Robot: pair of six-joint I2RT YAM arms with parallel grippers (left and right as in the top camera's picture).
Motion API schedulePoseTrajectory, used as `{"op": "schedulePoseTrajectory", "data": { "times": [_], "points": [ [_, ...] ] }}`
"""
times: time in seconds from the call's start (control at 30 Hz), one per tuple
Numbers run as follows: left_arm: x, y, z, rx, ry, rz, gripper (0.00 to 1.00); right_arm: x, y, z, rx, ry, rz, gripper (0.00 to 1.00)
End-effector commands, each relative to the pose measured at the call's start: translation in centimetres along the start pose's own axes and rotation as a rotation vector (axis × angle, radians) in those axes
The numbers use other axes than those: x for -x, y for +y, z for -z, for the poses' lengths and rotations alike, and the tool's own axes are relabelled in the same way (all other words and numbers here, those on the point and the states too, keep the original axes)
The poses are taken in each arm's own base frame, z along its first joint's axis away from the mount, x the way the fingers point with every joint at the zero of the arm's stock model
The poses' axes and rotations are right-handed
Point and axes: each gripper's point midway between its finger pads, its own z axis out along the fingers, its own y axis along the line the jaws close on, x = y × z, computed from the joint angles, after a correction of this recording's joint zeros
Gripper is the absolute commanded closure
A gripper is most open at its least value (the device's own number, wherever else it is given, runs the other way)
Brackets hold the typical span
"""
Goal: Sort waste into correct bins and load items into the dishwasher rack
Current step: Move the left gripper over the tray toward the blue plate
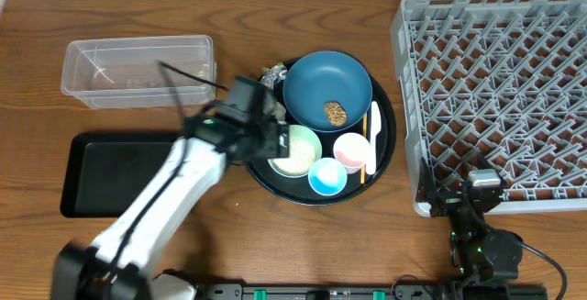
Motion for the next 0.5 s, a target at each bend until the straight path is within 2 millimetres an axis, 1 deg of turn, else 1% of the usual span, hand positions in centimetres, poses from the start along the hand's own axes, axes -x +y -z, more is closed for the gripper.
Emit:
{"op": "schedulePoseTrajectory", "data": {
  "times": [0.0, 0.07, 0.17, 0.23, 0.3, 0.37, 0.43, 0.47],
  "points": [
    [1.6, -1.0, 4.0, -0.078, -0.093, -0.137, 0.10, -0.2, -0.1, 0.0, -0.003, 0.006, 0.010, 0.01],
    [0.8, -1.8, 5.3, -0.132, -0.095, -0.247, 0.10, -0.2, -0.1, 0.0, -0.003, 0.006, 0.010, 0.01],
    [-1.2, -2.6, 6.4, -0.193, -0.054, -0.350, 0.10, -0.2, -0.1, 0.0, -0.003, 0.006, 0.010, 0.01],
    [-2.6, -2.6, 6.5, -0.208, -0.002, -0.376, 0.10, -0.2, -0.1, 0.0, -0.003, 0.006, 0.010, 0.01],
    [-3.2, -2.0, 6.1, -0.188, 0.027, -0.366, 0.10, -0.2, -0.1, 0.0, -0.003, 0.006, 0.010, 0.01],
    [-3.4, -1.5, 5.7, -0.164, 0.037, -0.362, 0.10, -0.2, -0.1, 0.0, -0.003, 0.006, 0.010, 0.01],
    [-3.4, -1.4, 5.5, -0.162, 0.043, -0.360, 0.09, -0.2, -0.1, 0.0, -0.003, 0.006, 0.010, 0.01],
    [-3.4, -1.4, 5.5, -0.163, 0.042, -0.357, 0.02, -0.2, -0.1, 0.0, -0.003, 0.006, 0.010, 0.01]
  ]
}}
